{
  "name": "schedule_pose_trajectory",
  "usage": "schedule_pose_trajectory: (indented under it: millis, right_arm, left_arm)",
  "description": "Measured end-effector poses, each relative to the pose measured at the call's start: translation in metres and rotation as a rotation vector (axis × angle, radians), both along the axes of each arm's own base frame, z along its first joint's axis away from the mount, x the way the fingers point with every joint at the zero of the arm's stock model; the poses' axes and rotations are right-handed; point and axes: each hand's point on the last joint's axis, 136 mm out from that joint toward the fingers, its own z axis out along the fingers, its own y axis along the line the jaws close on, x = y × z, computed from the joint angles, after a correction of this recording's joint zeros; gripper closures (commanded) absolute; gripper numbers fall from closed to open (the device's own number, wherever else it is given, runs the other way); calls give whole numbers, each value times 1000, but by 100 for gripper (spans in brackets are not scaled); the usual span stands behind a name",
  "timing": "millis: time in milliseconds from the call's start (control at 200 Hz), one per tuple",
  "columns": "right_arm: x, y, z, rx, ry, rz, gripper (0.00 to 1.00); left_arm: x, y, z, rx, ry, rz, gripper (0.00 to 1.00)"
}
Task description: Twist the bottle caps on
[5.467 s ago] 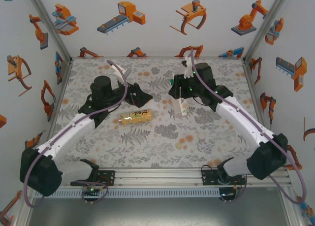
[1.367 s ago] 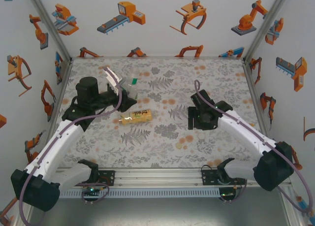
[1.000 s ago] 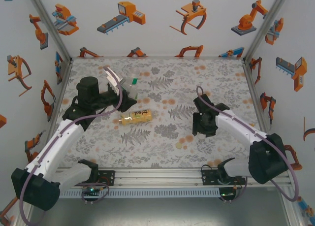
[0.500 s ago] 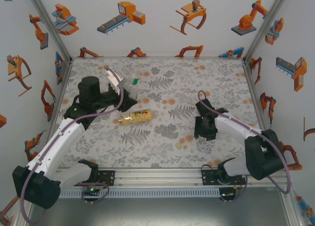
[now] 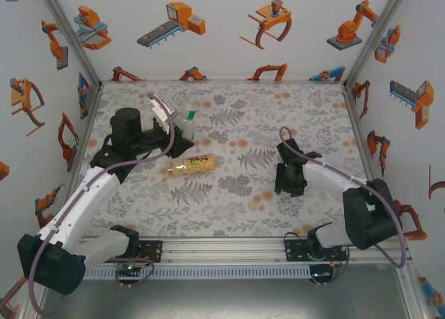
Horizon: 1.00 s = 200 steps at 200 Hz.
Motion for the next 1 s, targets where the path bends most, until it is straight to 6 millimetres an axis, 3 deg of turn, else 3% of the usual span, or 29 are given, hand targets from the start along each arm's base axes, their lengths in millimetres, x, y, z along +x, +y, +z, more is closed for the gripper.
schedule_pose_trajectory:
  millis: [1001]
  right_arm:
    - [6,-1,2,-8,-3,24,56]
  left_arm:
    - [0,0,0,0,0,0,89]
